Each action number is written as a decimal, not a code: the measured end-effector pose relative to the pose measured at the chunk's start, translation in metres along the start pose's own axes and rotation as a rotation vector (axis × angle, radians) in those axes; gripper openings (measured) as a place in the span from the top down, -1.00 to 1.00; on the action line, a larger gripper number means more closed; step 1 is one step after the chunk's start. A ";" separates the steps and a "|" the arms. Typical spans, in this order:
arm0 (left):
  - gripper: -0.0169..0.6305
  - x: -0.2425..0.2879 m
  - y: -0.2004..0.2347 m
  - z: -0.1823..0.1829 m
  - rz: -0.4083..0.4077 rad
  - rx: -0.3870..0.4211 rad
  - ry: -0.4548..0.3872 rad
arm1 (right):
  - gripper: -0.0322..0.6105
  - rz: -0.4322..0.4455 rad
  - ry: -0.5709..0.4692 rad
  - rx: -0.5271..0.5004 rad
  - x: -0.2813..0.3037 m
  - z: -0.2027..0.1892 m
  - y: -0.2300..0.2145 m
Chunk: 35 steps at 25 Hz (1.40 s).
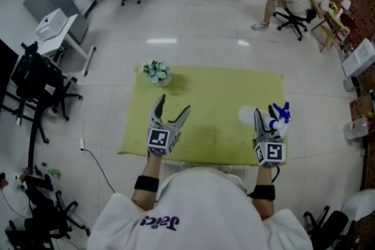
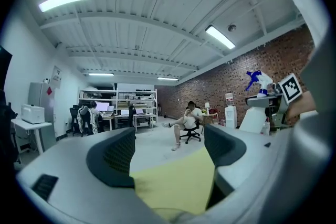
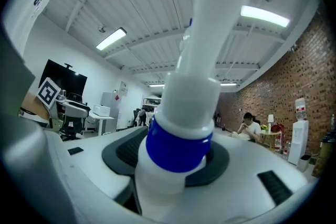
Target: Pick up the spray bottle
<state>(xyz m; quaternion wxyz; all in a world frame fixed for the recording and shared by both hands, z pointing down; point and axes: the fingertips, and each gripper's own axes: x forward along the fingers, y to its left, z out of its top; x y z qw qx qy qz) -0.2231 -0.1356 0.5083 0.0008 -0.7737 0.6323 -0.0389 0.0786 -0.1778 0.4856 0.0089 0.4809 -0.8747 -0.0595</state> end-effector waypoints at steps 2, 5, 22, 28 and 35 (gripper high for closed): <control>-0.37 -0.001 -0.002 0.000 0.002 0.000 -0.003 | 0.23 0.010 -0.036 -0.020 -0.006 0.008 0.005; -0.37 -0.006 -0.002 0.004 0.018 0.005 -0.020 | 0.23 0.001 -0.069 -0.023 -0.012 0.013 0.009; -0.37 -0.020 0.004 0.023 0.070 0.088 -0.128 | 0.24 -0.006 -0.036 -0.005 -0.008 0.009 0.016; -0.37 -0.020 0.009 0.023 0.076 0.071 -0.120 | 0.24 0.019 -0.040 -0.011 -0.002 0.013 0.024; -0.37 -0.019 0.001 0.033 0.077 0.055 -0.117 | 0.24 0.044 -0.026 -0.021 0.001 0.012 0.027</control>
